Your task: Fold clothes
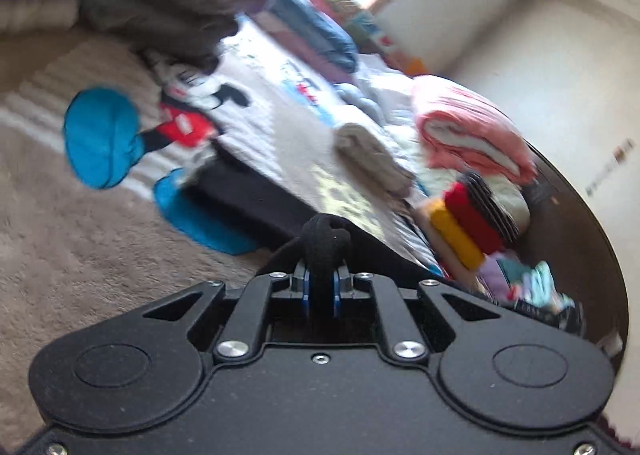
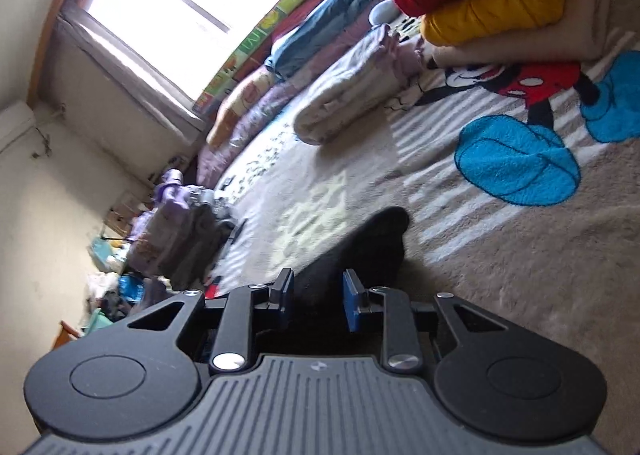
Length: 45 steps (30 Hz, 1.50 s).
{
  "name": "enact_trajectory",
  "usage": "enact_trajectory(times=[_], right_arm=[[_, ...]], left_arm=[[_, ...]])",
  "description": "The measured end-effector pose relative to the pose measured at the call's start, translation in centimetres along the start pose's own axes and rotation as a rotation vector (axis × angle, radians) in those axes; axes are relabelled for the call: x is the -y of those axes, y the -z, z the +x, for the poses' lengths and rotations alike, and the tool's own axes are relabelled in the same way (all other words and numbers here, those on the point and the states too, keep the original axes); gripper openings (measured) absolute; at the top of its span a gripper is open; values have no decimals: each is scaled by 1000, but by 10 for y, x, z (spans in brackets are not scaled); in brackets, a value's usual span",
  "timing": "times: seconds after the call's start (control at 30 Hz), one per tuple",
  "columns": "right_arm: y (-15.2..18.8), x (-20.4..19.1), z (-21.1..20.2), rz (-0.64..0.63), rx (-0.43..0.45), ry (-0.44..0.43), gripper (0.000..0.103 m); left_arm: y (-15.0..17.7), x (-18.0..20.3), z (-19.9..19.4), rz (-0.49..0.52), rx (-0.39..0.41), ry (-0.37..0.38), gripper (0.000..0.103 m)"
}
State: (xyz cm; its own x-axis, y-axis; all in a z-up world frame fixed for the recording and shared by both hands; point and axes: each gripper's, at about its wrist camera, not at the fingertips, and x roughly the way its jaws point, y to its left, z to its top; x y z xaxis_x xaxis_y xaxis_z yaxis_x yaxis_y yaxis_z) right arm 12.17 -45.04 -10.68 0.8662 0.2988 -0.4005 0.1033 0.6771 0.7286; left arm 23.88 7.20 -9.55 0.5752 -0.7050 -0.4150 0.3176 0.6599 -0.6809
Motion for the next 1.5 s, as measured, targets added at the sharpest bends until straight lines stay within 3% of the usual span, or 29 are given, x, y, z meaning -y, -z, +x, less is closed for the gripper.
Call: enact_trajectory(times=[0.17,0.3,0.5,0.57,0.67,0.8,1.0,1.27,1.5], right_arm=[[-10,7,29,14,24,38,29],[-13,16,61,35,-4,101,34],[-19,18,87,48,-7,151,35],[-23,17,81,55,19,150,36],[-28,16,63,63,93,151,55],[-14,23,30,78,155,107,55],[11,34,-22,102,237,32,59],[32,21,-4,-29,163,22,60],[50,8,16,-152,89,17,60]], left_arm=[[-4,-21,19,-94,29,-56,8],[-3,-33,33,-133,75,-164,20],[-10,-34,25,-144,186,-209,31],[-12,-35,13,-155,251,-220,34],[-17,-41,-6,-199,323,-236,40],[-20,-46,-31,-242,373,-229,42],[-12,-47,-52,-276,349,-234,63],[10,-59,-42,-387,202,-237,63],[11,-60,-29,-381,166,-217,62]])
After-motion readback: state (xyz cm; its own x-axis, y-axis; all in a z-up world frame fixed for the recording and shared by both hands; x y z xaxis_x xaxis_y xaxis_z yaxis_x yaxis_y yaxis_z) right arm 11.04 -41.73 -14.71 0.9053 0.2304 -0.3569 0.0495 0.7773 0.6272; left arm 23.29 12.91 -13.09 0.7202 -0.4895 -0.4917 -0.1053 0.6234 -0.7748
